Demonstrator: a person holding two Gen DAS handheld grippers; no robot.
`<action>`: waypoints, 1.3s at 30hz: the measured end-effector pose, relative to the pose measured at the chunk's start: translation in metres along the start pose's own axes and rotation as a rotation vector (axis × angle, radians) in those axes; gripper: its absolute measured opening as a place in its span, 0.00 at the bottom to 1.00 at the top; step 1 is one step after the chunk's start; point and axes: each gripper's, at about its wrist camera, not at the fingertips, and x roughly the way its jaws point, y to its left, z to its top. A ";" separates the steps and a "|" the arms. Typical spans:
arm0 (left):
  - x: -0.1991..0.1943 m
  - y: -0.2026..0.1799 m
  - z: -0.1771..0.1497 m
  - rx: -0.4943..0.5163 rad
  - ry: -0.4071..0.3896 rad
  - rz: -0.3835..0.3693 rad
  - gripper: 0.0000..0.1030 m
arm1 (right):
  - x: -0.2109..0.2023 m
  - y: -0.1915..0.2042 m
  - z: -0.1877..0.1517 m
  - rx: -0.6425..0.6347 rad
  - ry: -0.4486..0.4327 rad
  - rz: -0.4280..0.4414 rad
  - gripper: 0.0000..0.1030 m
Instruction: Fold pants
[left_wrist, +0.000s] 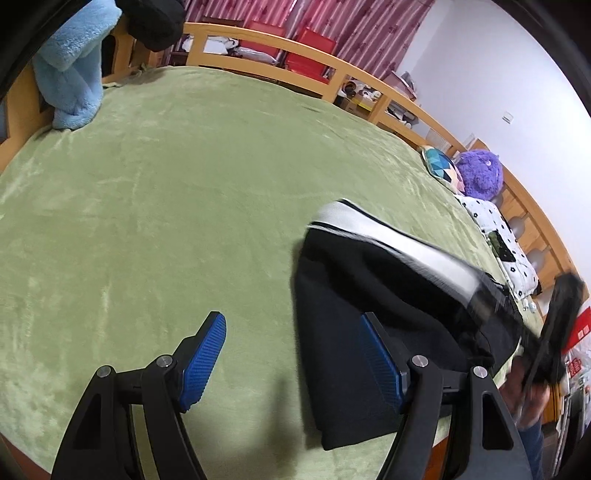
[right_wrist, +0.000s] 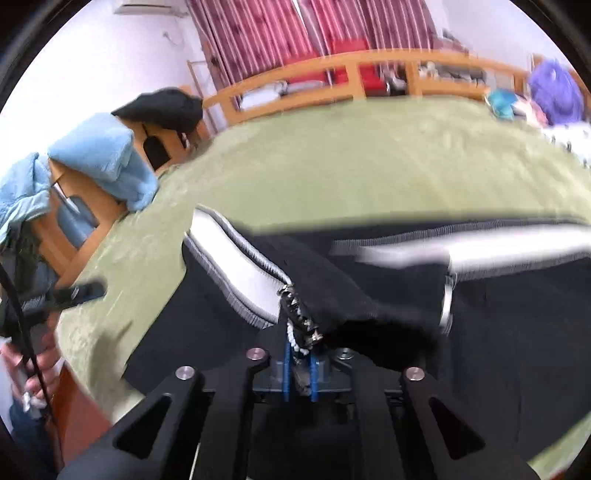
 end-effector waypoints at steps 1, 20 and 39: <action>0.000 0.002 0.002 -0.007 -0.003 0.003 0.70 | 0.006 -0.016 0.015 0.061 -0.010 -0.013 0.07; 0.053 -0.007 0.016 -0.051 0.088 -0.072 0.70 | 0.048 -0.088 -0.013 0.285 0.272 0.043 0.70; 0.089 -0.021 0.001 -0.016 0.168 -0.095 0.70 | 0.011 -0.147 -0.026 0.343 0.235 -0.067 0.36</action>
